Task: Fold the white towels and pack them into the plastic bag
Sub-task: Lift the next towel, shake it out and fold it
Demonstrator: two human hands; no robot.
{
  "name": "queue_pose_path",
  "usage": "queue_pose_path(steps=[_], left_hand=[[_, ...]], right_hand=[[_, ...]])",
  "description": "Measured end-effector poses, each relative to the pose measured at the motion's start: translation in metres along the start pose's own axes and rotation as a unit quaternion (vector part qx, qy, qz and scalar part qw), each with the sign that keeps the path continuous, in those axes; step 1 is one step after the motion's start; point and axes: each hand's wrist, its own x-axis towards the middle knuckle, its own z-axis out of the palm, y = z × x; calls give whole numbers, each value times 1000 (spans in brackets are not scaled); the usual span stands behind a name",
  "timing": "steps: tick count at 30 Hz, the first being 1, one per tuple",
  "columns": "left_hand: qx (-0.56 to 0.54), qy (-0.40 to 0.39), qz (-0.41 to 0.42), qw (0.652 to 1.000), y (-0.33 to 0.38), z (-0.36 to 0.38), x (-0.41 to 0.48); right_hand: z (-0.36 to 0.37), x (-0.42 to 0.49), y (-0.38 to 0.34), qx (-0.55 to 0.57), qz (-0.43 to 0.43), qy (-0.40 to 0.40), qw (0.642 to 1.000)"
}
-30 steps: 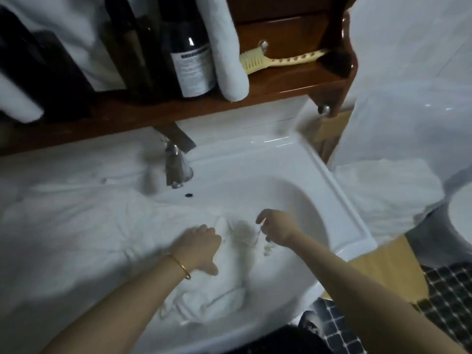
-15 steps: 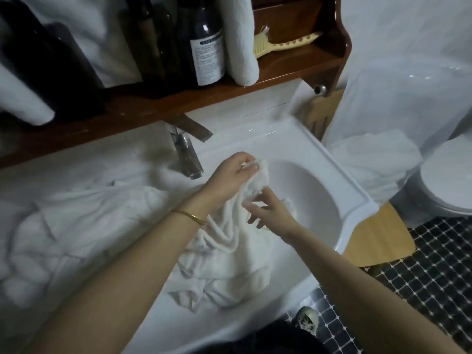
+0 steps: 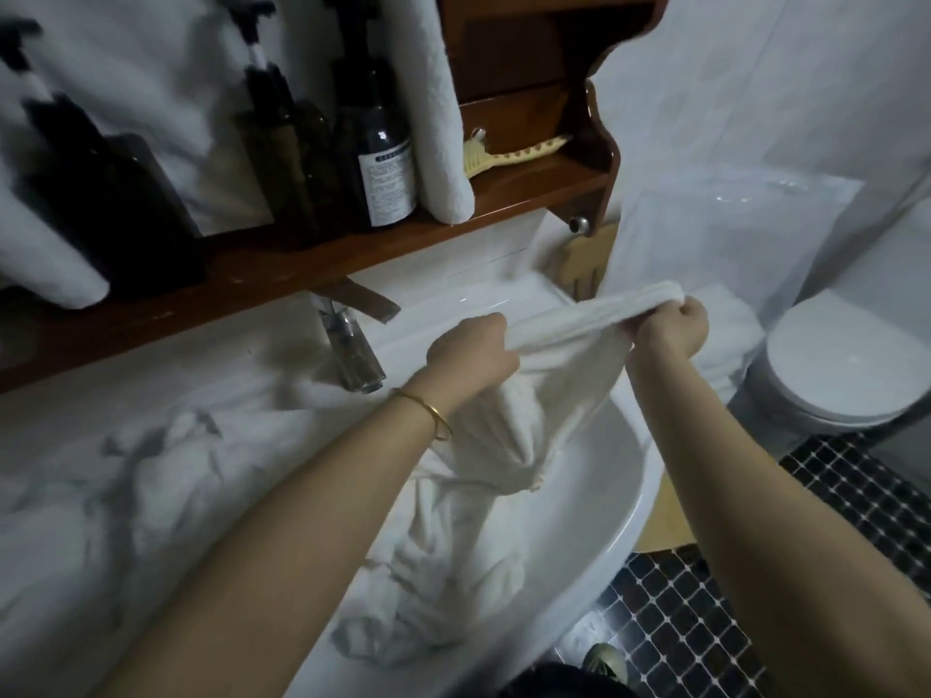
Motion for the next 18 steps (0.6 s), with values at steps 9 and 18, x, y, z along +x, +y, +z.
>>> queue_pose_path(steps=[9,18], left_hand=[[-303,-29,96,948,70,-46,20],[125,158,-6,979,75,-31,21]], right_hand=[[-43,28,-47,-334,-199,-38,920],[-47,-19,-37,-230,-79,-486,840]])
